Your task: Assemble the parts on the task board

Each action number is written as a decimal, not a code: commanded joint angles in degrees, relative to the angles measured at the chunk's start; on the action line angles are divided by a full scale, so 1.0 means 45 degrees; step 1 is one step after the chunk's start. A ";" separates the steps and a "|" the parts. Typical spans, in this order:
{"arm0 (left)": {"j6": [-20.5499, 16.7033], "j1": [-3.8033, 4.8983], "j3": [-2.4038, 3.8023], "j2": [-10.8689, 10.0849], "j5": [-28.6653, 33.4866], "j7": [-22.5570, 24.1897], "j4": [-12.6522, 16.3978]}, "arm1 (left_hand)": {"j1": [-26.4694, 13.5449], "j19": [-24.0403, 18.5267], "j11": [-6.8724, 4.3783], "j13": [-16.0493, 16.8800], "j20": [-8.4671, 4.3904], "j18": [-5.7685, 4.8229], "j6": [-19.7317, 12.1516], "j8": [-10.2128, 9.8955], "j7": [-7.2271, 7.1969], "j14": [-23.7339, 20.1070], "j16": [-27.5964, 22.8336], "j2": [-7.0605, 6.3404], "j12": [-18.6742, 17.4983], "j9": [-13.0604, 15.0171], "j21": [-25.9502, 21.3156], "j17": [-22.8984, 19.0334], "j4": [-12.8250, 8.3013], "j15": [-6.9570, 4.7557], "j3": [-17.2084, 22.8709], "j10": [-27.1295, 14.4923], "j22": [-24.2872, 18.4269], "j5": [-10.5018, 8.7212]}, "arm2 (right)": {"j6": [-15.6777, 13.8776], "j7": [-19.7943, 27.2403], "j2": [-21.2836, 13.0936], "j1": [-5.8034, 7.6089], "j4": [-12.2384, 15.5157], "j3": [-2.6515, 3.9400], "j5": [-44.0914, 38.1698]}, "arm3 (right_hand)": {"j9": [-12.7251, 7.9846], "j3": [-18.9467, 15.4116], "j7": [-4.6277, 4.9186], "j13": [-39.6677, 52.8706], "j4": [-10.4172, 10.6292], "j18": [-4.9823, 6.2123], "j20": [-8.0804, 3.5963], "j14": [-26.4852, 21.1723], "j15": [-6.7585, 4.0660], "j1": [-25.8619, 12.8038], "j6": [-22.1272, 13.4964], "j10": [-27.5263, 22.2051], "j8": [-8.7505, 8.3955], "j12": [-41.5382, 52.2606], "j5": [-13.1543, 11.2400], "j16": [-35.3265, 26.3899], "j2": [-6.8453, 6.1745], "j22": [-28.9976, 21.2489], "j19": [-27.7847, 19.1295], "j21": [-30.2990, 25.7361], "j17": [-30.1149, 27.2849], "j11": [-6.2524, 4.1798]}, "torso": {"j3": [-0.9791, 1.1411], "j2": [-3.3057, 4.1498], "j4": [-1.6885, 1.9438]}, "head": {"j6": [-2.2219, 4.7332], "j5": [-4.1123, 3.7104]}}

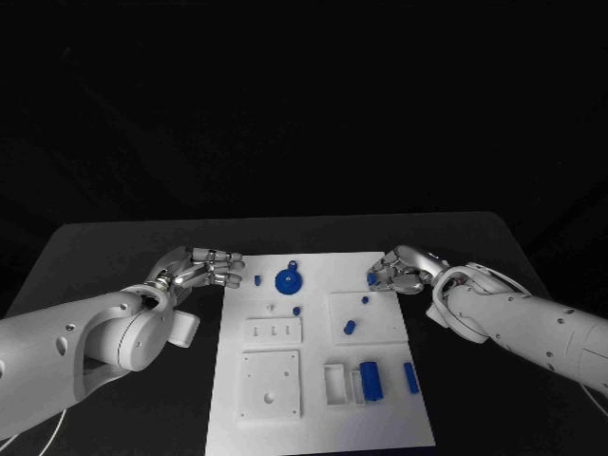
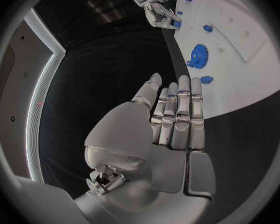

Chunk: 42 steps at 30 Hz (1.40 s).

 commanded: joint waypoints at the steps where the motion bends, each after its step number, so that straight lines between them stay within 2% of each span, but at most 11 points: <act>1: 0.0142 0.0009 0.0009 0.0010 -0.0037 0.0081 0.0043 | 0.0029 -0.0108 -0.0019 0.0007 -0.0005 0.0047 -0.0080 0.0012 -0.0011 0.0025 -0.0037 -0.0027 -0.0021 -0.0013 0.0050 -0.0003 0.0019 0.0055 0.0043 -0.0092 -0.0010 -0.0030 | 0.0108 0.0177 0.0006 -0.0029 0.0013 -0.0017 -0.0064 | 0.0034 0.0450 -0.0087 0.0030 0.0030 0.0011 -0.0115 0.0045 -0.0092 -0.0057 0.0302 0.0009 0.0096 0.0038 -0.0379 0.0040 0.0122 0.1124 0.0000 0.0094 0.0029 -0.0127 | 0.0005 -0.0001 0.0003 | -0.0003 -0.0012; 4: 0.0143 0.0009 0.0009 0.0008 -0.0037 0.0083 0.0045 | 0.0026 -0.0107 -0.0026 0.0008 -0.0007 0.0047 -0.0077 0.0013 -0.0013 0.0028 -0.0035 -0.0011 -0.0020 -0.0013 0.0053 -0.0002 0.0026 0.0053 0.0048 -0.0076 -0.0013 -0.0027 | 0.0043 0.0195 0.0008 -0.0029 0.0019 -0.0017 -0.0054 | 0.0058 0.0655 -0.0160 0.0042 0.0084 -0.0010 -0.0143 0.0053 -0.0122 -0.0081 0.0593 0.0044 0.0101 0.0044 -0.0609 0.0058 0.0175 0.1128 0.0009 0.0135 0.0061 -0.0171 | 0.0003 -0.0006 0.0001 | 0.0000 -0.0016; 9: 0.0157 0.0010 0.0009 0.0004 -0.0037 0.0081 0.0051 | 0.0028 -0.0111 -0.0035 0.0007 -0.0009 0.0045 -0.0037 0.0026 -0.0025 0.0031 -0.0033 0.0003 -0.0021 -0.0006 0.0056 -0.0002 0.0030 0.0050 0.0054 -0.0057 -0.0014 -0.0031 | -0.0119 0.0175 0.0007 -0.0029 0.0039 -0.0017 -0.0023 | 0.0072 0.0720 -0.0229 0.0063 0.0172 -0.0046 -0.0184 0.0076 -0.0159 -0.0134 0.0856 0.0097 0.0102 0.0057 -0.0600 0.0087 0.0132 0.1134 0.0026 0.0193 0.0112 -0.0216 | 0.0002 -0.0004 -0.0005 | 0.0001 -0.0024; 19: 0.0191 0.0011 0.0012 0.0016 -0.0103 -0.0022 0.0064 | -0.0065 -0.0071 -0.0098 0.0008 -0.0028 0.0039 0.0173 0.0025 -0.0114 0.0095 0.0013 0.0093 -0.0020 0.0001 0.0081 0.0014 0.0103 0.0018 0.0044 0.0073 -0.0015 -0.0038 | -0.0501 -0.0097 0.0015 -0.0029 0.0157 -0.0017 0.0081 | 0.0081 0.0619 -0.0280 0.0077 0.0245 -0.0063 -0.0230 0.0114 -0.0200 -0.0181 0.1015 0.0146 0.0100 0.0048 -0.0001 0.0131 0.0045 0.1137 0.0051 0.0227 0.0189 -0.0257 | 0.0000 -0.0013 -0.0007 | 0.0029 -0.0062; 27: 0.0084 0.0047 0.0047 0.0047 -0.0432 -0.0492 0.0095 | -0.0466 0.0446 -0.0387 0.0010 -0.0237 -0.0023 0.0664 0.0035 -0.0345 0.0632 0.0501 0.0153 -0.0019 0.0011 0.0172 0.0184 0.0404 -0.0242 -0.0125 0.0806 -0.0032 -0.0074 | -0.0713 -0.0469 -0.0096 -0.0021 0.0454 -0.0015 0.0019 | 0.0085 0.0481 -0.0323 0.0115 0.0325 -0.0063 -0.0249 0.0177 -0.0224 -0.0283 0.1083 0.0228 0.0100 0.0076 0.0399 0.0182 -0.0007 0.1159 0.0105 0.0340 0.0267 -0.0289 | 0.0002 -0.0062 -0.0035 | 0.0116 -0.0042; 33: 0.0219 0.0241 0.0056 0.0151 -0.0790 -0.1122 0.0042 | -0.0653 0.0941 -0.0680 0.0024 -0.0539 -0.0234 0.0977 0.0007 -0.0525 0.0897 0.1395 0.0113 0.0011 -0.0024 0.0274 0.0556 0.0732 -0.0500 -0.0372 0.1580 -0.0026 -0.0201 | -0.0772 -0.0848 -0.0116 0.0067 0.0711 -0.0005 -0.0136 | 0.0085 0.0386 -0.0347 0.0145 0.0364 -0.0063 -0.0262 0.0209 -0.0238 -0.0325 0.1113 0.0271 0.0099 0.0095 0.0623 0.0223 -0.0031 0.1170 0.0134 0.0408 0.0327 -0.0314 | -0.0001 -0.0221 -0.0110 | 0.0153 0.0063; 40: 0.0458 0.0684 0.0058 0.0456 -0.1412 -0.2548 -0.0091 | -0.1069 0.1450 -0.0920 0.0042 -0.0818 -0.0386 0.1017 0.0008 -0.0636 0.1013 0.2811 -0.0059 0.0051 -0.0037 0.0477 0.1163 0.1484 -0.0770 -0.0829 0.2404 0.0066 -0.0439 | -0.0594 -0.1812 -0.0077 0.0386 0.1283 0.0003 -0.0590 | 0.0101 0.0412 -0.0363 0.0182 0.0390 -0.0053 -0.0277 0.0253 -0.0258 -0.0323 0.1167 0.0319 0.0100 0.0108 0.0693 0.0239 -0.0047 0.1174 0.0160 0.0448 0.0383 -0.0333 | -0.0026 -0.0475 -0.0168 | 0.0170 0.0204; 42: 0.0663 0.0793 0.0057 0.0571 -0.1304 -0.3123 -0.0127 | -0.1032 0.1496 -0.0945 0.0049 -0.0871 -0.0421 0.0949 0.0005 -0.0624 0.0878 0.3246 -0.0129 0.0061 -0.0037 0.0540 0.1345 0.1684 -0.0808 -0.0894 0.2517 0.0113 -0.0395 | -0.0503 -0.2146 -0.0052 0.0480 0.1536 0.0004 -0.0675 | 0.0101 0.0454 -0.0362 0.0172 0.0414 -0.0055 -0.0277 0.0249 -0.0257 -0.0341 0.1160 0.0310 0.0097 0.0084 0.0739 0.0217 -0.0062 0.1172 0.0157 0.0439 0.0378 -0.0334 | -0.0023 -0.0591 -0.0203 | 0.0111 0.0295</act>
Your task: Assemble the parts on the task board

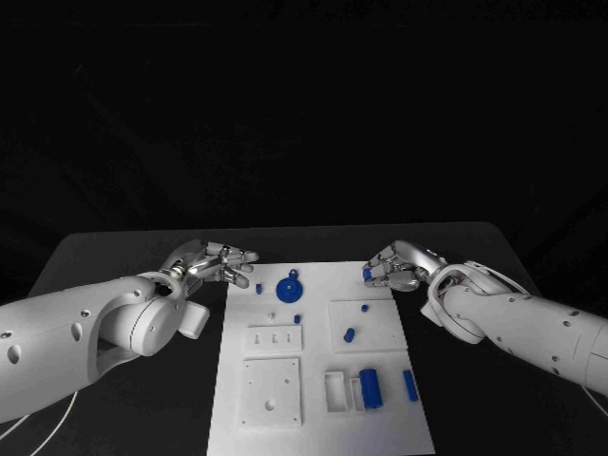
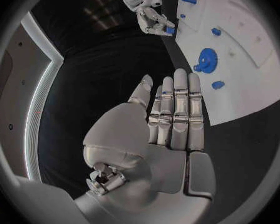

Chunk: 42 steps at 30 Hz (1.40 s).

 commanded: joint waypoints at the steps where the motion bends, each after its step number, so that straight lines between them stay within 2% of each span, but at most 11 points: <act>1: 0.0613 0.0140 0.0011 0.0165 -0.0384 -0.1601 -0.0021 | -0.0106 0.0157 -0.0021 0.0015 -0.0047 -0.0213 -0.0060 0.0008 0.0020 -0.0042 0.0485 -0.0090 0.0064 -0.0009 0.0133 0.0200 0.0195 -0.0082 -0.0089 0.0192 0.0074 0.0180 | 0.0190 -0.1075 0.0052 0.0111 0.0346 0.0007 -0.0506 | 0.0081 0.0027 -0.0169 -0.0009 0.0068 -0.0067 -0.0032 0.0014 -0.0028 -0.0144 0.0696 0.0072 0.0076 0.0005 0.0041 -0.0006 -0.0001 0.1167 0.0025 0.0013 -0.0006 -0.0017 | -0.0011 -0.0252 -0.0072 | -0.0053 0.0139; 2: 0.0704 0.0189 0.0010 0.0234 -0.0358 -0.1857 -0.0039 | -0.0048 0.0256 -0.0067 0.0016 -0.0111 -0.0204 -0.0054 0.0009 0.0005 0.0020 0.0744 -0.0165 0.0061 -0.0010 0.0249 0.0309 0.0163 -0.0136 -0.0062 0.0248 0.0143 0.0744 | 0.0196 -0.1260 0.0069 0.0157 0.0492 0.0007 -0.0557 | 0.0079 0.0025 -0.0169 -0.0026 0.0089 -0.0065 -0.0032 0.0014 -0.0029 -0.0165 0.0682 0.0058 0.0072 -0.0017 0.0028 -0.0011 0.0000 0.1163 0.0023 0.0000 -0.0008 -0.0017 | -0.0014 -0.0312 -0.0092 | -0.0054 0.0179; 3: 0.0805 0.0232 0.0008 0.0305 -0.0391 -0.2089 -0.0054 | -0.0099 0.0307 -0.0070 0.0013 -0.0153 -0.0208 -0.0043 0.0000 0.0005 0.0026 0.0955 -0.0164 0.0055 -0.0013 0.0353 0.0403 0.0181 -0.0191 -0.0021 0.0287 0.0209 0.0847 | 0.0198 -0.1434 0.0085 0.0199 0.0645 0.0007 -0.0628 | 0.0087 0.0096 -0.0171 -0.0020 0.0143 -0.0059 -0.0034 0.0026 -0.0035 -0.0141 0.0675 0.0073 0.0082 -0.0024 0.0019 -0.0030 -0.0023 0.1163 0.0034 0.0000 -0.0003 -0.0024 | -0.0013 -0.0347 -0.0102 | -0.0069 0.0202; 7: 0.1004 0.0331 -0.0010 0.0591 -0.0583 -0.2877 -0.0089 | -0.0247 0.0337 -0.0122 0.0023 -0.0255 -0.0223 -0.0067 0.0002 -0.0018 -0.0043 0.1734 -0.0174 0.0075 -0.0014 0.0692 0.0749 0.0290 -0.0283 0.0127 0.0439 0.0447 0.0700 | 0.0151 -0.2115 0.0206 0.0316 0.1240 0.0008 -0.0898 | 0.0099 0.0378 -0.0175 0.0010 0.0211 -0.0065 -0.0049 0.0065 -0.0052 -0.0152 0.0717 0.0133 0.0077 -0.0013 0.0021 -0.0021 -0.0133 0.1177 0.0079 0.0053 0.0050 -0.0032 | -0.0031 -0.0526 -0.0149 | -0.0154 0.0317; 11: 0.0945 0.0367 -0.0036 0.0942 -0.0757 -0.3495 -0.0219 | -0.0421 0.0419 -0.0228 0.0057 -0.0381 -0.0234 0.0002 0.0008 -0.0079 -0.0025 0.2623 -0.0240 0.0164 -0.0011 0.1094 0.1348 0.0637 -0.0421 0.0101 0.0816 0.0721 0.0297 | 0.0194 -0.2805 0.0396 0.0361 0.1761 0.0007 -0.1164 | 0.0107 0.0639 -0.0175 0.0028 0.0295 -0.0064 -0.0048 0.0073 -0.0046 -0.0190 0.0728 0.0146 0.0082 -0.0031 0.0000 -0.0043 -0.0253 0.1171 0.0082 0.0016 0.0082 -0.0034 | -0.0057 -0.0652 -0.0159 | -0.0260 0.0457; 12: 0.0901 0.0373 -0.0042 0.1050 -0.0800 -0.3669 -0.0263 | -0.0528 0.0502 -0.0264 0.0069 -0.0434 -0.0232 0.0028 0.0010 -0.0090 0.0049 0.2863 -0.0250 0.0233 -0.0008 0.1241 0.1496 0.0807 -0.0477 0.0034 0.0992 0.0813 -0.0263 | 0.0202 -0.3024 0.0464 0.0368 0.1916 0.0007 -0.1253 | 0.0105 0.0632 -0.0179 0.0026 0.0314 -0.0065 -0.0048 0.0071 -0.0045 -0.0206 0.0720 0.0142 0.0080 -0.0036 0.0000 -0.0049 -0.0265 0.1172 0.0084 0.0022 0.0079 -0.0035 | -0.0061 -0.0682 -0.0161 | -0.0283 0.0491; 14: 0.0790 0.0379 -0.0051 0.1223 -0.0874 -0.3948 -0.0328 | -0.0578 0.0563 -0.0318 0.0089 -0.0513 -0.0241 0.0033 0.0011 -0.0111 0.0087 0.3280 -0.0324 0.0337 -0.0007 0.1491 0.1753 0.1039 -0.0548 -0.0053 0.1191 0.0980 -0.0622 | 0.0203 -0.3387 0.0590 0.0376 0.2149 0.0007 -0.1419 | 0.0106 0.0681 -0.0178 0.0022 0.0385 -0.0074 -0.0055 0.0074 -0.0051 -0.0173 0.0720 0.0139 0.0084 -0.0051 -0.0038 -0.0062 -0.0301 0.1170 0.0091 0.0010 0.0083 -0.0043 | -0.0067 -0.0717 -0.0166 | -0.0285 0.0560; 21: 0.0486 0.0384 -0.0068 0.1685 -0.1003 -0.4592 -0.0445 | -0.0858 0.0344 -0.0548 0.0830 -0.0836 -0.0265 0.0024 -0.0001 -0.0145 -0.0209 0.5571 -0.0970 0.1969 0.0037 0.2942 0.2959 0.2045 -0.0860 -0.0034 0.1401 0.2051 -0.0987 | 0.0208 -0.4310 0.1059 0.0383 0.2615 0.0004 -0.1898 | 0.0108 0.0891 -0.0186 0.0012 0.0555 -0.0096 -0.0065 0.0076 -0.0054 -0.0192 0.0719 0.0145 0.0083 -0.0077 -0.0029 -0.0110 -0.0456 0.1159 0.0108 -0.0059 0.0070 -0.0048 | -0.0095 -0.0834 -0.0168 | -0.0388 0.0777; 25: 0.0382 0.0384 -0.0072 0.1870 -0.0994 -0.4752 -0.0464 | -0.0834 0.0157 -0.0610 0.0990 -0.0843 -0.0243 0.0427 0.0077 -0.0292 -0.0307 0.5840 -0.1040 0.2253 0.0205 0.3196 0.2954 0.2200 -0.0872 0.0123 0.1299 0.2286 -0.0947 | 0.0192 -0.4666 0.1342 0.0378 0.2795 0.0000 -0.2178 | 0.0119 0.0997 -0.0187 -0.0009 0.0646 -0.0106 -0.0074 0.0079 -0.0063 -0.0174 0.0720 0.0142 0.0081 -0.0106 -0.0022 -0.0142 -0.0527 0.1154 0.0117 -0.0104 0.0051 -0.0052 | -0.0093 -0.0868 -0.0174 | -0.0380 0.0757; 31: 0.0235 0.0382 -0.0075 0.2053 -0.0954 -0.4877 -0.0506 | -0.0898 0.0024 -0.0576 0.1083 -0.0822 -0.0237 0.0311 0.0022 -0.0258 -0.0412 0.5951 -0.1135 0.2440 0.0444 0.3287 0.2805 0.2385 -0.0844 0.0221 0.1112 0.2425 -0.0932 | 0.0183 -0.4907 0.1618 0.0365 0.3019 -0.0012 -0.2383 | 0.0127 0.1120 -0.0183 -0.0025 0.0694 -0.0116 -0.0079 0.0083 -0.0062 -0.0166 0.0713 0.0131 0.0082 -0.0129 -0.0044 -0.0155 -0.0566 0.1151 0.0122 -0.0140 0.0053 -0.0050 | -0.0118 -0.0897 -0.0168 | -0.0387 0.0722; 42: -0.0065 0.0381 -0.0091 0.2275 -0.1315 -0.5445 -0.0556 | -0.1063 -0.0048 -0.0531 0.1076 -0.0775 -0.0226 0.0222 0.0024 -0.0250 -0.0494 0.5952 -0.1538 0.2504 0.0755 0.3224 0.2540 0.2904 -0.0798 0.0518 0.0963 0.2492 -0.0965 | 0.0232 -0.5038 0.1811 0.0337 0.3416 -0.0021 -0.2511 | 0.0136 0.1148 -0.0188 -0.0032 0.0733 -0.0120 -0.0084 0.0086 -0.0067 -0.0186 0.0723 0.0140 0.0082 -0.0135 0.0037 -0.0175 -0.0600 0.1150 0.0134 -0.0155 0.0042 -0.0055 | -0.0088 -0.0820 -0.0163 | -0.0334 0.0699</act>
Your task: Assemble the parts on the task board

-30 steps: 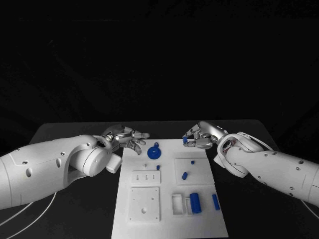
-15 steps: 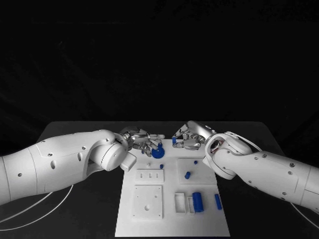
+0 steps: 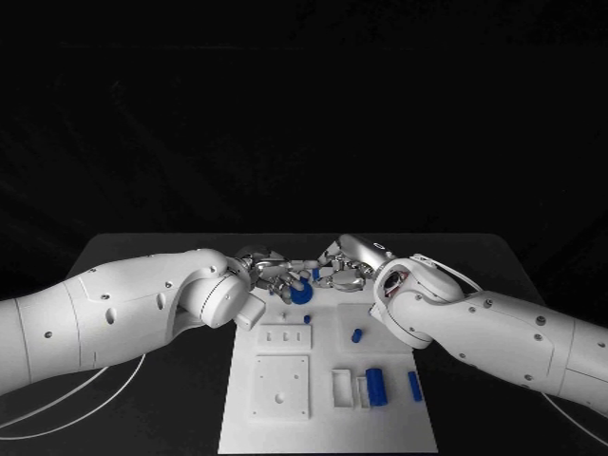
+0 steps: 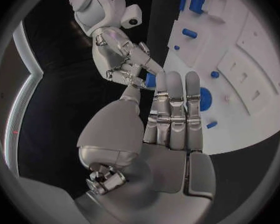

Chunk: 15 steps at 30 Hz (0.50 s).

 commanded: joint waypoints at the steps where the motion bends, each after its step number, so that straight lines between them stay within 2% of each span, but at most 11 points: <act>1: -0.0317 0.0017 0.0000 0.0079 -0.0268 -0.0441 0.0006 | -0.0010 -0.0098 0.0002 -0.0006 -0.0024 -0.0028 -0.0119 -0.0018 0.0037 -0.0087 -0.0004 -0.0180 0.0053 0.0036 -0.0044 -0.0046 0.0112 0.0006 0.0049 -0.0129 0.0008 -0.0033 | 0.0186 -0.0225 0.0051 -0.0016 0.0080 -0.0002 -0.0305 | 0.0133 0.0084 -0.0151 -0.0018 0.0027 -0.0124 -0.0042 0.0043 -0.0023 0.0029 0.0685 0.0052 0.0038 -0.0084 0.0050 -0.0063 -0.0043 0.1141 0.0090 -0.0050 -0.0020 -0.0012 | 0.0006 0.0037 -0.0006 | 0.0011 -0.0025; 2: -0.0318 0.0017 -0.0001 0.0093 -0.0276 -0.0473 0.0009 | -0.0040 -0.0094 0.0013 -0.0016 -0.0005 -0.0015 -0.0183 -0.0003 0.0049 -0.0084 -0.0019 -0.0249 0.0054 0.0073 -0.0072 -0.0100 0.0211 0.0017 0.0125 -0.0146 0.0012 -0.0055 | 0.0194 -0.0230 0.0064 -0.0017 0.0088 -0.0003 -0.0307 | 0.0133 0.0084 -0.0151 -0.0018 0.0027 -0.0124 -0.0042 0.0043 -0.0023 0.0029 0.0685 0.0052 0.0038 -0.0084 0.0050 -0.0063 -0.0043 0.1141 0.0090 -0.0050 -0.0020 -0.0012 | 0.0007 0.0038 -0.0009 | 0.0010 -0.0024; 15: -0.0126 0.0017 -0.0005 0.0165 -0.0353 -0.0646 0.0045 | -0.0059 -0.0092 0.0001 -0.0017 -0.0015 -0.0025 0.0039 -0.0008 -0.0017 -0.0094 -0.0003 -0.0285 0.0068 0.0255 -0.0098 -0.0144 0.0325 0.0008 0.0215 -0.0159 0.0035 -0.0087 | 0.0352 -0.0279 0.0211 -0.0029 0.0106 -0.0014 -0.0317 | 0.0142 0.0105 -0.0150 -0.0033 0.0051 -0.0130 -0.0046 0.0044 -0.0028 0.0047 0.0684 0.0052 0.0038 -0.0101 0.0076 -0.0101 -0.0050 0.1140 0.0097 -0.0070 -0.0045 -0.0014 | 0.0008 0.0065 -0.0001 | -0.0024 -0.0059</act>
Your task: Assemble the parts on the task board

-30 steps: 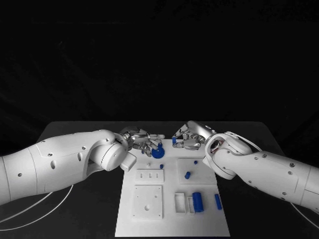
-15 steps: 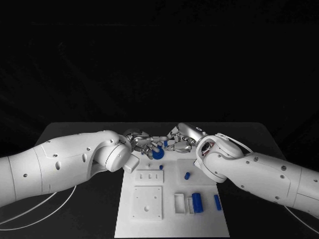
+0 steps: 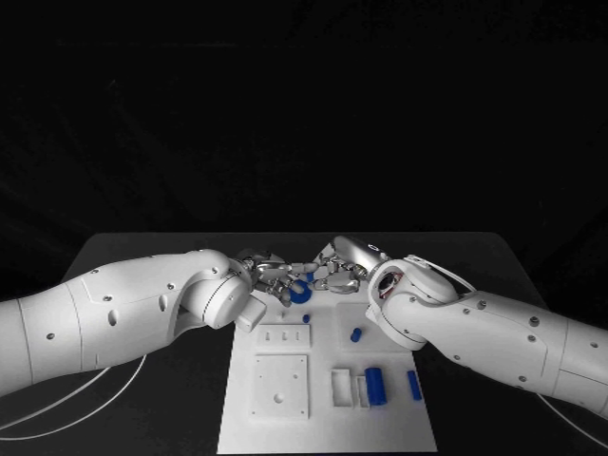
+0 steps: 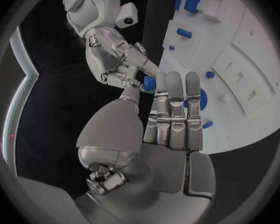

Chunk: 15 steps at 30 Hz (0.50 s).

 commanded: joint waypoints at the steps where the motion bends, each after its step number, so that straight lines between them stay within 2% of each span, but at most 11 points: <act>1: 0.0070 0.0017 0.0006 0.0045 -0.0118 -0.0107 0.0048 | -0.0027 -0.0073 -0.0019 -0.0015 -0.0038 -0.0030 0.0200 0.0009 -0.0049 -0.0092 0.0006 -0.0110 0.0072 0.0127 -0.0046 -0.0015 0.0049 0.0002 0.0012 -0.0059 0.0024 -0.0090 | 0.0247 -0.0034 0.0049 -0.0010 0.0040 -0.0004 -0.0169 | 0.0064 0.0072 -0.0150 -0.0005 0.0018 -0.0130 -0.0001 0.0044 -0.0029 0.0047 0.0679 0.0052 0.0038 -0.0038 0.0076 -0.0048 0.0017 0.1142 0.0050 -0.0070 -0.0011 -0.0017 | -0.0007 0.0009 0.0002 | -0.0027 -0.0010; 3: 0.0103 0.0017 0.0006 0.0043 -0.0121 -0.0102 0.0056 | 0.0008 -0.0070 -0.0028 -0.0018 -0.0047 -0.0037 0.0290 0.0006 -0.0070 -0.0094 0.0016 -0.0076 0.0072 0.0251 -0.0049 -0.0020 0.0008 -0.0005 0.0010 -0.0052 0.0035 -0.0099 | 0.0274 -0.0042 0.0062 -0.0013 0.0032 -0.0010 -0.0175 | 0.0064 0.0072 -0.0150 -0.0005 0.0018 -0.0130 -0.0001 0.0044 -0.0029 0.0047 0.0679 0.0052 0.0038 -0.0038 0.0076 -0.0048 0.0017 0.1142 0.0050 -0.0070 -0.0011 -0.0017 | -0.0013 0.0012 -0.0001 | -0.0034 -0.0012; 7: 0.0163 0.0017 0.0006 0.0049 -0.0132 -0.0094 0.0064 | 0.0214 -0.0072 -0.0057 -0.0037 -0.0069 -0.0058 0.0413 -0.0005 -0.0126 -0.0105 0.0044 0.0213 0.0052 0.0585 -0.0063 -0.0030 -0.0340 -0.0026 -0.0114 -0.0030 0.0077 -0.0028 | 0.0311 -0.0052 0.0085 -0.0018 0.0022 -0.0022 -0.0181 | 0.0064 0.0072 -0.0150 -0.0005 0.0018 -0.0130 -0.0001 0.0044 -0.0029 0.0047 0.0679 0.0052 0.0038 -0.0038 0.0076 -0.0048 0.0017 0.1142 0.0050 -0.0070 -0.0011 -0.0017 | -0.0010 0.0022 0.0005 | -0.0031 -0.0004; 15: 0.0380 0.0017 0.0006 0.0072 -0.0280 -0.0151 0.0053 | 0.0620 -0.0074 -0.0101 -0.0087 -0.0089 -0.0071 0.0577 -0.0002 -0.0203 -0.0100 0.0074 0.0625 -0.0005 0.0651 -0.0081 -0.0022 -0.0848 -0.0048 -0.0257 0.0010 0.0118 0.0064 | 0.0338 -0.0060 0.0109 -0.0024 0.0022 -0.0031 -0.0187 | 0.0070 0.0063 -0.0155 -0.0030 0.0036 -0.0135 -0.0002 0.0040 -0.0029 0.0038 0.0683 0.0036 0.0039 -0.0070 0.0075 -0.0078 0.0019 0.1138 0.0050 -0.0101 -0.0032 -0.0019 | -0.0001 0.0033 0.0008 | -0.0062 -0.0025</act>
